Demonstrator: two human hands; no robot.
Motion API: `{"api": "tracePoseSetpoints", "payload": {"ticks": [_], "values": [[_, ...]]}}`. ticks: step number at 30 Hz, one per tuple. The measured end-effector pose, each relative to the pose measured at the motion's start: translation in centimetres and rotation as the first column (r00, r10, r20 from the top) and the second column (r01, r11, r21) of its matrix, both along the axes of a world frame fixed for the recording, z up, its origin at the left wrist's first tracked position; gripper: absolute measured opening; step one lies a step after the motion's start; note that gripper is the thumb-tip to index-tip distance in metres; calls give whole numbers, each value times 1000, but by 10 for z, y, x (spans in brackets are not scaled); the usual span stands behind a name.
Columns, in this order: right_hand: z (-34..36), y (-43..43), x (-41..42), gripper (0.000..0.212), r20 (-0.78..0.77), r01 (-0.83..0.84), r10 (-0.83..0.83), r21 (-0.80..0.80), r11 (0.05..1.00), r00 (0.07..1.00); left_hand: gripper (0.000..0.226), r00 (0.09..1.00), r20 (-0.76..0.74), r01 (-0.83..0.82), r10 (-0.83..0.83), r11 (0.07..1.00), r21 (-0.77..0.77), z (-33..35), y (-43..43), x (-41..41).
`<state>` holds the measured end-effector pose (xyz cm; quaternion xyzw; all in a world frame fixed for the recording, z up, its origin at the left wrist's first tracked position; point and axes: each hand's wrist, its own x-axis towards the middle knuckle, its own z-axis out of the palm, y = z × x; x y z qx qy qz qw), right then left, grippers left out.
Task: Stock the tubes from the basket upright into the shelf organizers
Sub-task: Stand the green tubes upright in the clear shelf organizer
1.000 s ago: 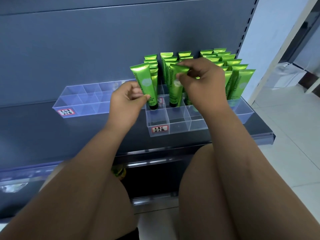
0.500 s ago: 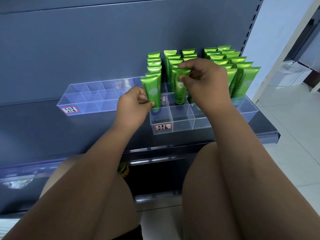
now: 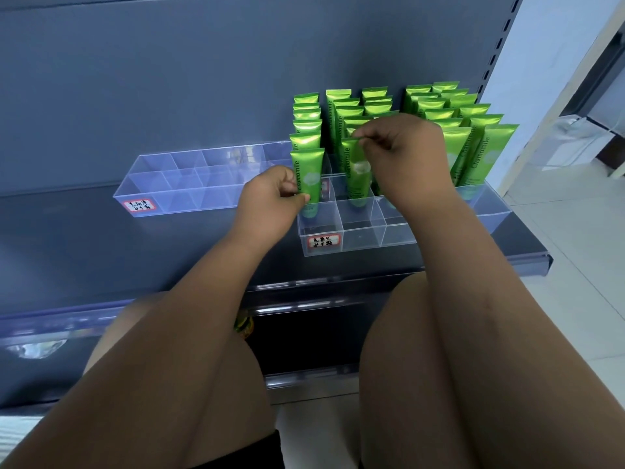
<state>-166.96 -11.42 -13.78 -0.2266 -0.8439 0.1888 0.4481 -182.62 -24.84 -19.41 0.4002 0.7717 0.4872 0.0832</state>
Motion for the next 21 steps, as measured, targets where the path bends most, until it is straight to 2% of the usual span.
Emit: {"api": "tracePoseSetpoints", "payload": {"ticks": [3,7,15,21], "values": [[-1,2,-1,23,53,28,-30,23,999,998,33,1000,14,10,-10,1000,1,2,-1,0],[-2,3,-2,26,84,56,-58,17,998,995,21,1000,3,0,1,999,-35,7,-1,-4],[0,3,-3,35,109,100,-103,28,995,989,28,999,36,18,-17,999,-38,13,1,-10],[2,3,-3,42,108,122,-131,86,989,985,21,996,82,29,-26,999,-43,16,-2,-14]]}}
